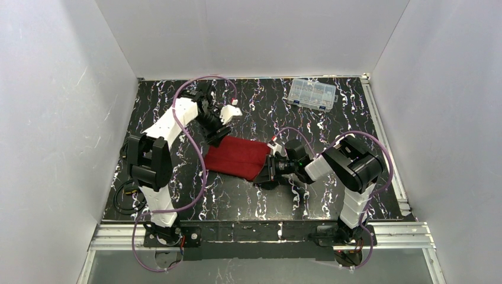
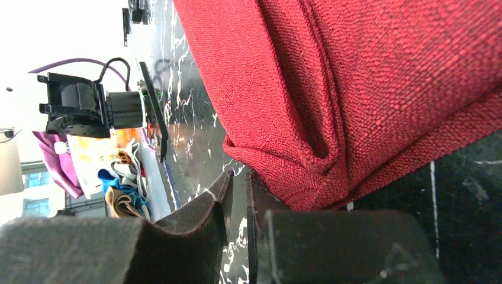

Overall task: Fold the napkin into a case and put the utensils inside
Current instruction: Smooth out the 2/3-rectangle-folded napkin at the center of the board.

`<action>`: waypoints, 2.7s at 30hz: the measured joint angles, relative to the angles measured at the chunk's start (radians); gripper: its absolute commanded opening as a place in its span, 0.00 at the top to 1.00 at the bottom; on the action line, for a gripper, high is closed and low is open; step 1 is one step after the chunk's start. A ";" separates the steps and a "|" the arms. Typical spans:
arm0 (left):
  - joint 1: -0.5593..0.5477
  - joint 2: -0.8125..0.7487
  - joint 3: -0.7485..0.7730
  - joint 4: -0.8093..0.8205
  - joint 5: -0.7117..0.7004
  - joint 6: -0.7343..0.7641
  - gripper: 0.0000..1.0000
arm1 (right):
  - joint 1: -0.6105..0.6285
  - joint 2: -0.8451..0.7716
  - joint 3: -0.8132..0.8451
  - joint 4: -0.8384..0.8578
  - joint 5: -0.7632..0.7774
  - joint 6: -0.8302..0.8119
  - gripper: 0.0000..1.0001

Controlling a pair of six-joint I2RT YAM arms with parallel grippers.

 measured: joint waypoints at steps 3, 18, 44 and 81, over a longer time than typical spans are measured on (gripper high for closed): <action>-0.016 -0.002 0.054 -0.033 0.066 -0.043 0.41 | -0.005 0.000 0.008 -0.025 -0.008 0.005 0.78; -0.220 0.170 -0.057 -0.018 0.513 -0.381 0.55 | -0.021 -0.001 0.040 -0.125 -0.024 0.082 0.80; -0.204 0.331 -0.025 -0.002 0.520 -0.479 0.62 | -0.039 0.029 0.064 -0.139 -0.058 0.218 0.79; -0.129 0.335 -0.019 -0.160 0.425 -0.319 0.63 | -0.079 0.071 0.148 -0.187 -0.020 0.217 0.84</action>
